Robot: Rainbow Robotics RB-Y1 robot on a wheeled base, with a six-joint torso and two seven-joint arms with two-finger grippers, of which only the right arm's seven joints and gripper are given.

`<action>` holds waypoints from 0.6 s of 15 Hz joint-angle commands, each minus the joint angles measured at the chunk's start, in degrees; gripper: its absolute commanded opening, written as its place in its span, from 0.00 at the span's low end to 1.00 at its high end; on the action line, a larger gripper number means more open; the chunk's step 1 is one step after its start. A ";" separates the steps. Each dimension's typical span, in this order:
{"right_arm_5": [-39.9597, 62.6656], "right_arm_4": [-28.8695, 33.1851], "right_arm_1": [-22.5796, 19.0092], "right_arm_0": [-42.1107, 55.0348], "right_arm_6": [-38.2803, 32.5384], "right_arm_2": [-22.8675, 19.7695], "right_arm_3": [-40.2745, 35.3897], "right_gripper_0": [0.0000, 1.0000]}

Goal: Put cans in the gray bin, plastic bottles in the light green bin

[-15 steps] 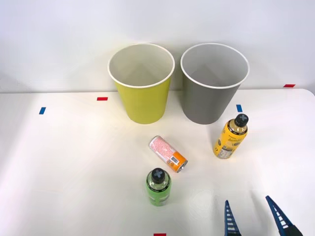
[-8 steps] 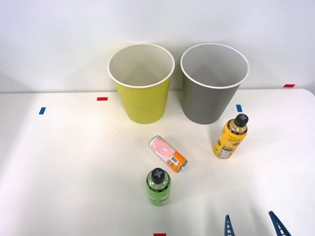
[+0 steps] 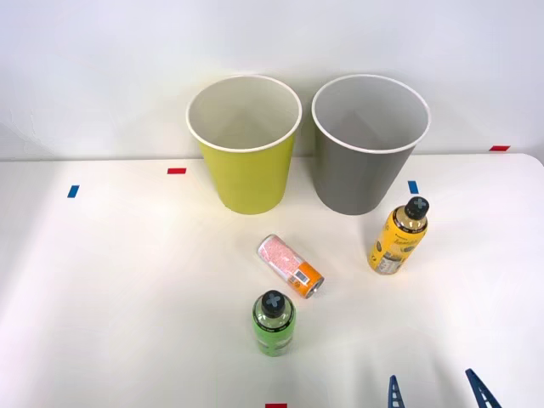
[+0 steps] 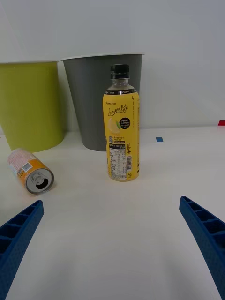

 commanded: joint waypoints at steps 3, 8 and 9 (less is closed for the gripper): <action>0.01 -0.01 0.00 0.00 0.01 -0.02 -0.02 1.00; 0.01 -0.01 0.00 0.00 0.01 -0.02 -0.02 1.00; 0.01 -0.01 0.00 0.00 0.01 -0.02 -0.02 1.00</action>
